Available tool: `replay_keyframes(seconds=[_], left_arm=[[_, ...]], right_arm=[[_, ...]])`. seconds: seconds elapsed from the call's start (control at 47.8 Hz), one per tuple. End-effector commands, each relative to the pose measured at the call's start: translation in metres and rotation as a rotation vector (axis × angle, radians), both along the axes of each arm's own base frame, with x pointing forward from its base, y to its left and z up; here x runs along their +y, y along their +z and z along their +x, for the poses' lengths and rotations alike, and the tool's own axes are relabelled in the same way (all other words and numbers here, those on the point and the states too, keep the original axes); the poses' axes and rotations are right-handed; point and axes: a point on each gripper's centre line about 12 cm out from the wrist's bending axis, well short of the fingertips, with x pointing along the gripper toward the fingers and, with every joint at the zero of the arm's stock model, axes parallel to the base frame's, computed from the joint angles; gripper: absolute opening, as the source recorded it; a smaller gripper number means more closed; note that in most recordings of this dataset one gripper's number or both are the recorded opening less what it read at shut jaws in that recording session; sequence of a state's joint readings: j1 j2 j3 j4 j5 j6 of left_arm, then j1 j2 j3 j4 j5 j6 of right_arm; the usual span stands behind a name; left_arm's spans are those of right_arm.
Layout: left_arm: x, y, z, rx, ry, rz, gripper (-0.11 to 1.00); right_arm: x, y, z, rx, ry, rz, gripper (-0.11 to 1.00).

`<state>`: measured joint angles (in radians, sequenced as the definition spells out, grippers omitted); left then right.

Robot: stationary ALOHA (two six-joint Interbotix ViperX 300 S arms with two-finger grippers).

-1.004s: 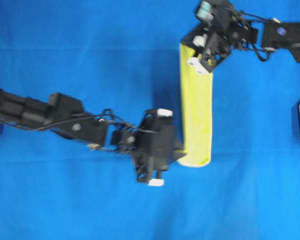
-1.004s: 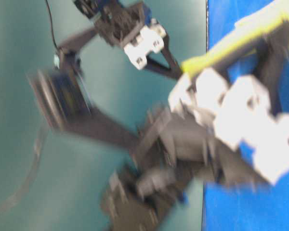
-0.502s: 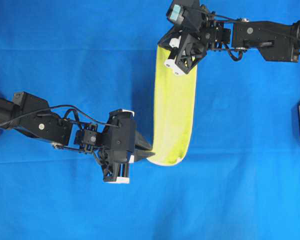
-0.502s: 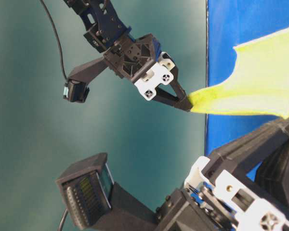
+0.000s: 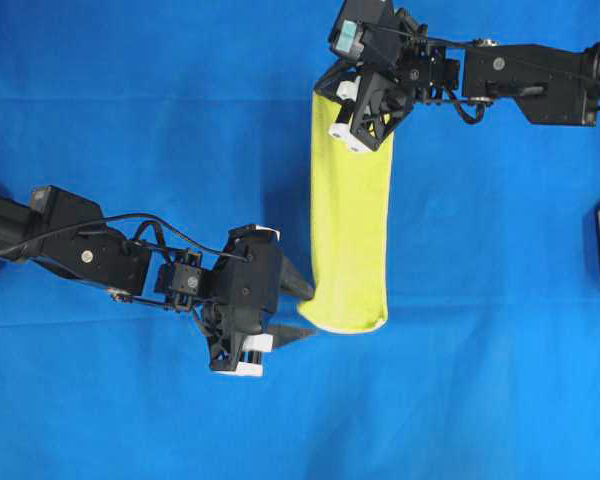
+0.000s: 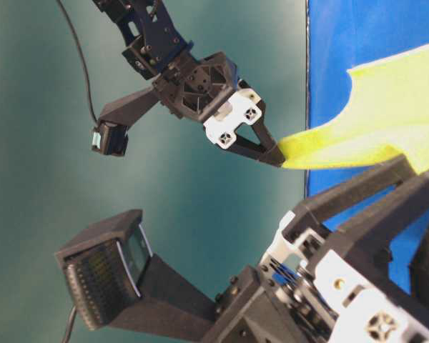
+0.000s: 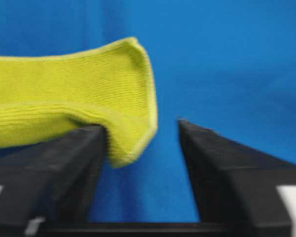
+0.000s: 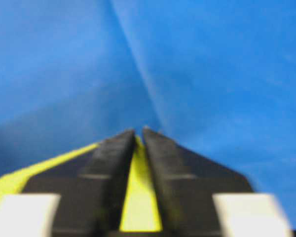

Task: Fold the yellow towel.
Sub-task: 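Lay the strip down vertically on the table and open both grippers, then withdraw both grippers to the sides of the table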

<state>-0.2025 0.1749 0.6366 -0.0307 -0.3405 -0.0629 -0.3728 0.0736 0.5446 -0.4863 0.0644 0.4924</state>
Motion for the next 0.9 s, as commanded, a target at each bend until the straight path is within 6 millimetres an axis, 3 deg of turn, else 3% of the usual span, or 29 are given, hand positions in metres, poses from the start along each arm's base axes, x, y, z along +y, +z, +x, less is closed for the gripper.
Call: replay_keyframes(seconds=[0.0, 0.084, 0.125, 0.251, 0.481, 0.69, 0.878], left_arm=[[-0.003, 0.014, 0.005, -0.043, -0.006, -0.006, 0.61], [-0.001, 0.020, 0.003, -0.043, -0.002, -0.006, 0.74], [0.000, 0.023, 0.002, -0.035, -0.002, -0.007, 0.78], [0.002, 0.034, -0.007, 0.010, -0.001, -0.002, 0.81], [0.006, 0.061, -0.032, 0.078, 0.000, -0.001, 0.81], [0.013, 0.091, -0.061, 0.011, -0.002, -0.007, 0.81], [0.033, 0.112, -0.089, -0.098, 0.037, -0.017, 0.80]], right_arm=[[0.000, 0.016, 0.007, -0.052, 0.021, -0.028, 0.36], [-0.001, 0.016, 0.007, -0.045, 0.030, -0.039, 0.60], [-0.001, 0.016, 0.007, -0.045, 0.030, -0.040, 0.63], [0.000, 0.020, 0.006, -0.054, 0.034, -0.046, 0.55], [0.015, 0.041, -0.006, -0.072, 0.044, -0.059, 0.55], [0.038, 0.064, -0.036, -0.087, 0.050, -0.062, 0.55], [0.069, 0.071, -0.071, -0.141, 0.095, -0.040, 0.55]])
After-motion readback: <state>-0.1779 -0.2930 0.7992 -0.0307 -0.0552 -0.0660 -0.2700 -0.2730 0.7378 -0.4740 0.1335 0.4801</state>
